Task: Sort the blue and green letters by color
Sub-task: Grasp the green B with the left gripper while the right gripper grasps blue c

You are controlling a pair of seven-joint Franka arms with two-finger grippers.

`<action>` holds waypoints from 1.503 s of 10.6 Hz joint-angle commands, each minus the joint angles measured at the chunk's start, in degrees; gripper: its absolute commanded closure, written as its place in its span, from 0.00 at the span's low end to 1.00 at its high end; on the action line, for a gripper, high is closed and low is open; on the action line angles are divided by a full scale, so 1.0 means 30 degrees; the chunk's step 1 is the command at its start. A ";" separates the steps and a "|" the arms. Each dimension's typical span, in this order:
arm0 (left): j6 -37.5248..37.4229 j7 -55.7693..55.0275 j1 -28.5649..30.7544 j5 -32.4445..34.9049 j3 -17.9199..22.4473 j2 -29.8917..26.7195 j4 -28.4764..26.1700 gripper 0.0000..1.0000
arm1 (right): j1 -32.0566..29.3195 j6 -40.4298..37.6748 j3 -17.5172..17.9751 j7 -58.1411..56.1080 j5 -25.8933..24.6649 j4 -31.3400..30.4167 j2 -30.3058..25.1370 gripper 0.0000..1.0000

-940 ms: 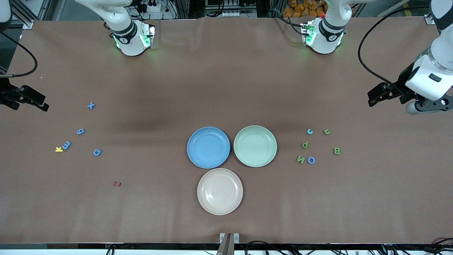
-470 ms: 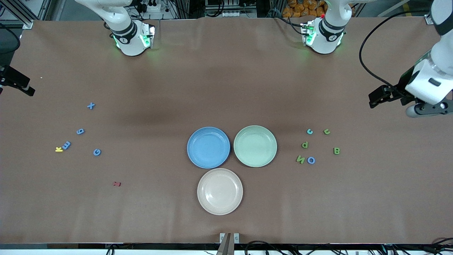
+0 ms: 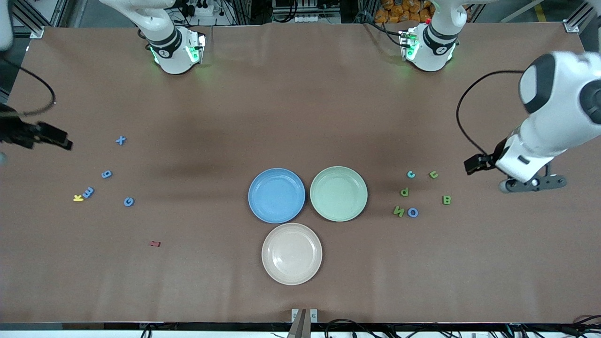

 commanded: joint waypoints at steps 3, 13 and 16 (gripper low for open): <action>0.7105 0.0439 0.0877 0.0585 -0.0013 0.2541 -0.3606 0.00 | -0.0023 0.2999 0.0037 -0.0027 -0.0823 0.0621 0.5275 0.00; 0.9901 0.1870 0.1460 0.2987 -0.0013 0.7555 -0.1854 0.14 | -0.0932 1.5888 0.0067 -0.6441 0.0174 -0.5731 0.8327 0.00; 0.9901 0.2021 0.1434 0.2929 -0.0042 0.7878 -0.1678 0.22 | -0.0962 1.6162 0.0037 -0.6531 0.0145 -0.5942 0.8592 0.00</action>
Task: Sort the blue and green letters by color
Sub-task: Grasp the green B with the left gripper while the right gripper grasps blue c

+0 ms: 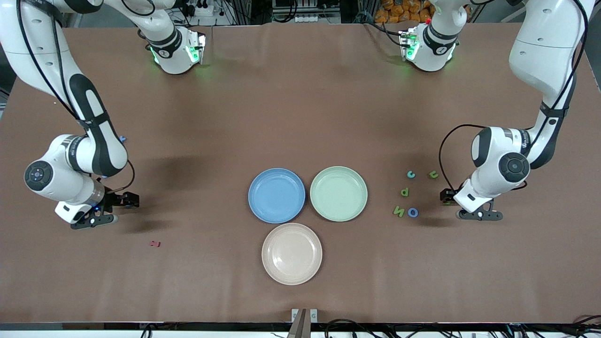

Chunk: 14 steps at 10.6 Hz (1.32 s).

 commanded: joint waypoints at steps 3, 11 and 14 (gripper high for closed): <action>0.0000 -0.0189 -0.0190 0.0097 -0.0113 0.0677 0.0548 0.24 | -0.0547 0.1279 0.0144 -0.1051 0.0214 -0.1093 -0.0004 0.00; 0.0000 -0.0103 -0.0249 0.0153 -0.0200 0.0739 0.0812 1.00 | -0.0665 0.2193 0.0144 -0.1139 0.0184 -0.1771 0.0172 0.37; -0.3236 -0.0713 -0.0279 -0.0139 -0.2535 -0.0287 0.2618 1.00 | -0.0988 0.2164 0.0173 -0.2253 0.0214 -0.1771 0.0172 1.00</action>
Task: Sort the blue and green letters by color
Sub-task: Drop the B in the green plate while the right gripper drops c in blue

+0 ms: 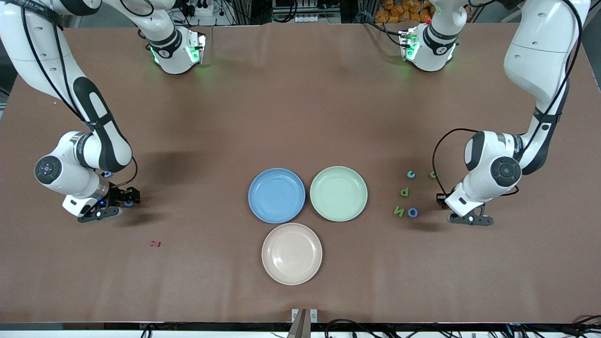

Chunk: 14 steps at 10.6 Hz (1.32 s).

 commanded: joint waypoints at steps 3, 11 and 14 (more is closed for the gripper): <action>-0.6918 -0.4554 -0.2078 -0.0156 -0.3192 0.0272 0.5468 1.00 | -0.0399 -0.0015 0.0258 -0.0645 0.0241 -0.0031 -0.0094 1.00; -0.6492 -1.4418 -0.8183 -0.0126 -0.3105 0.2531 0.7180 1.00 | 0.5073 -0.1970 0.2186 1.1638 0.1288 0.3595 0.0050 1.00; -0.6285 -1.2991 -0.7163 -0.0155 -0.2958 0.2447 0.7239 0.00 | 0.9054 -0.2126 0.2279 1.9021 0.3404 0.4977 0.0636 1.00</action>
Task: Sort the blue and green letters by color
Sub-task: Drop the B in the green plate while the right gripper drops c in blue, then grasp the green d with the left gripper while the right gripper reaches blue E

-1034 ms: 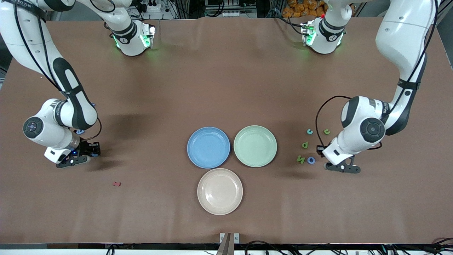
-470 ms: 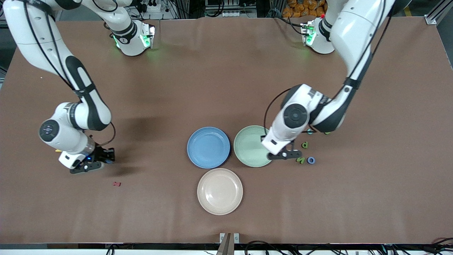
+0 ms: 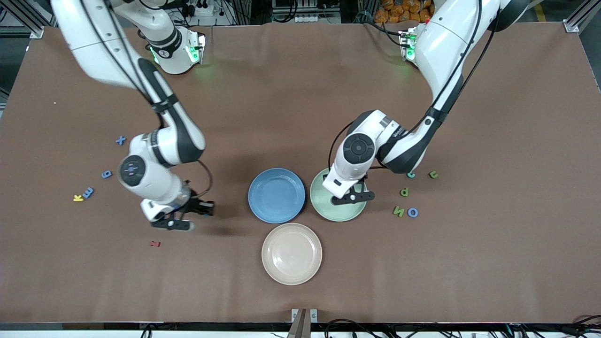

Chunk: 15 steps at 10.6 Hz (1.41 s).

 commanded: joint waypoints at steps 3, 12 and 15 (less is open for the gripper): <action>-0.0113 0.4018 0.2752 0.0081 0.0160 -0.0605 0.0524 0.00 | 0.4947 -0.0285 -0.0089 0.9761 0.0980 0.3428 0.1933 0.88; 0.3951 0.9627 0.6305 0.1659 0.0189 -0.2657 -0.7088 0.10 | -0.0687 -0.0694 -0.1026 -0.1308 0.0072 0.2236 0.1733 0.00; 0.4369 0.9806 0.6630 0.2045 0.0189 -0.2453 -0.7358 0.23 | -0.5520 -0.1190 -0.1026 -0.9368 0.0101 0.2088 0.1849 0.00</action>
